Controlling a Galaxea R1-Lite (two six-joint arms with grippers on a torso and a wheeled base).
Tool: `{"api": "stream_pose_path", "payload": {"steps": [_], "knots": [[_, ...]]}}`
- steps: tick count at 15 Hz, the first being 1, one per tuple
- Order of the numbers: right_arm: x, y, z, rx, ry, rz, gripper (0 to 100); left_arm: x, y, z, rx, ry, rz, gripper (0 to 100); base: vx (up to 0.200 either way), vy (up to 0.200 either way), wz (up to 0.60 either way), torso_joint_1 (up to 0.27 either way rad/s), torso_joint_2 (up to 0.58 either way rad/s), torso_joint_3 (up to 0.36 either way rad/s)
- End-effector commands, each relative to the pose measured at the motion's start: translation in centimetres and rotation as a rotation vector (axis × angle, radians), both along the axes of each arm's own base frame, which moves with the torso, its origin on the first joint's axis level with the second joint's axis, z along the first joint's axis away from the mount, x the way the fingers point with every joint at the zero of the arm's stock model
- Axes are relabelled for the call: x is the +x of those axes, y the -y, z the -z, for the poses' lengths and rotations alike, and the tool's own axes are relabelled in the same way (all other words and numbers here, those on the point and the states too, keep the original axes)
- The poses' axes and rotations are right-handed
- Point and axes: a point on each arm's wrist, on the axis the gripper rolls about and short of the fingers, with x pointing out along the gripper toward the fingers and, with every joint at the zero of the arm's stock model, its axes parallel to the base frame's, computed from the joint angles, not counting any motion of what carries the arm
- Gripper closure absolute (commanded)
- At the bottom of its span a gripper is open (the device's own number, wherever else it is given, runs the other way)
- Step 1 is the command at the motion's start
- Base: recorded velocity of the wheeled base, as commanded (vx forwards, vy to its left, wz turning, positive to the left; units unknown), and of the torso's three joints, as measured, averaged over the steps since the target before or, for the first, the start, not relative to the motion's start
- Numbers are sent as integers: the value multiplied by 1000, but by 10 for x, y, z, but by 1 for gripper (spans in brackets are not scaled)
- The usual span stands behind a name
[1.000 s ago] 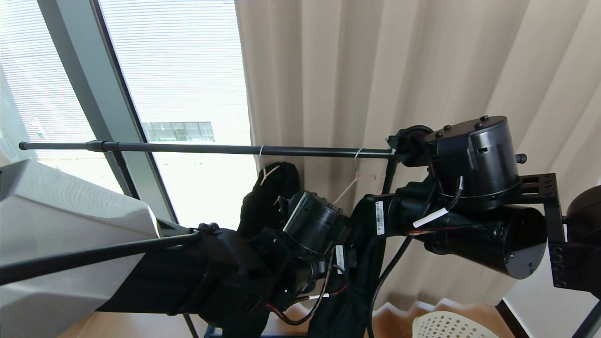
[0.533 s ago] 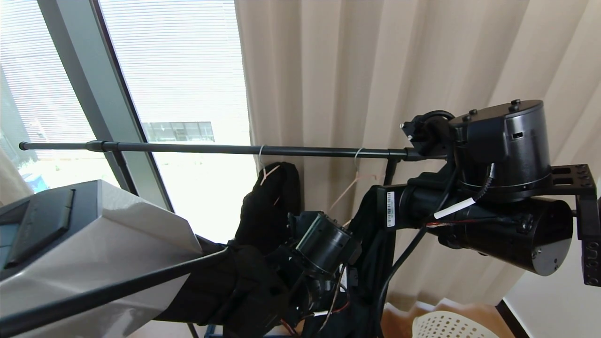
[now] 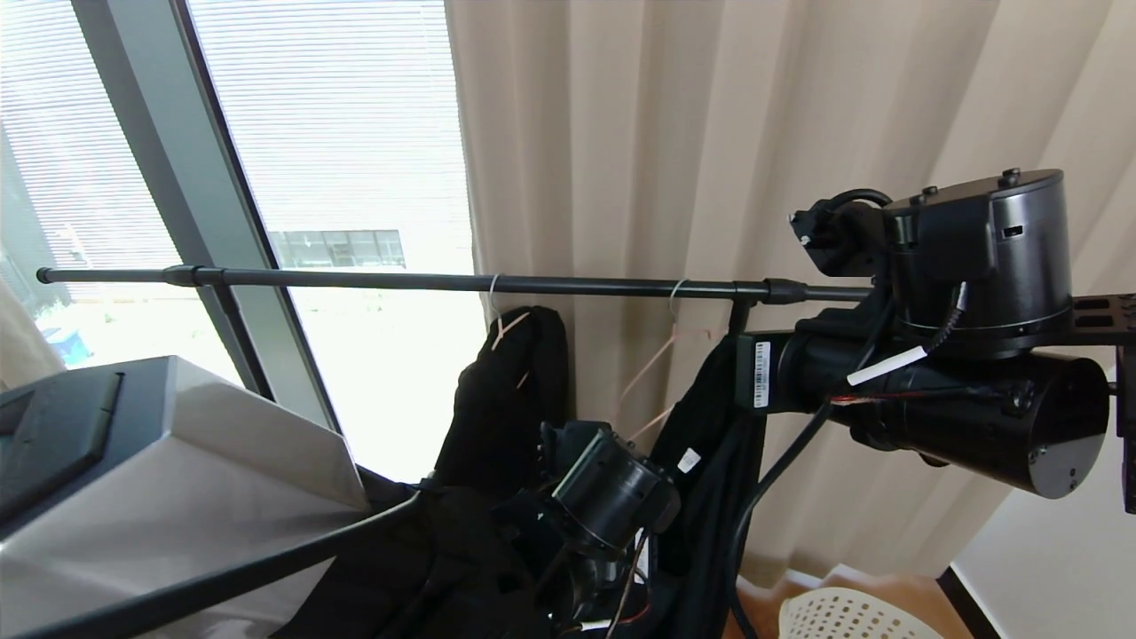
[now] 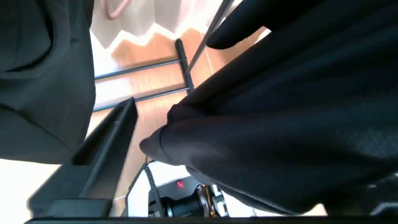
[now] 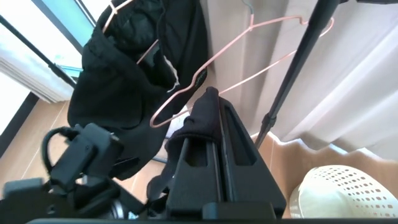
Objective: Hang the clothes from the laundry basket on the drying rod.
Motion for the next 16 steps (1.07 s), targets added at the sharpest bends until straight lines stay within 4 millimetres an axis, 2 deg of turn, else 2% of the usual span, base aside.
{"api": "stream_pose_path", "payload": {"steps": [1, 6, 11, 12, 16], "knots": [[7, 7, 2, -17, -1, 30, 100, -7, -9, -22, -39, 31, 3, 100, 0, 0, 0, 0, 0, 0], [13, 16, 3, -56, 4, 51, 100, -10, -24, -42, -58, 71, -2, 100, 0, 0, 0, 0, 0, 0], [5, 25, 13, -180, -3, 6, 100, -5, -51, -75, -90, 147, -17, 100, 0, 0, 0, 0, 0, 0], [5, 25, 13, -180, -3, 6, 100, -5, -51, -75, -90, 147, -17, 100, 0, 0, 0, 0, 0, 0], [-7, 34, 27, -361, -4, -35, 100, 2, -59, -78, -66, 164, 6, 100, 0, 0, 0, 0, 0, 0]]}}
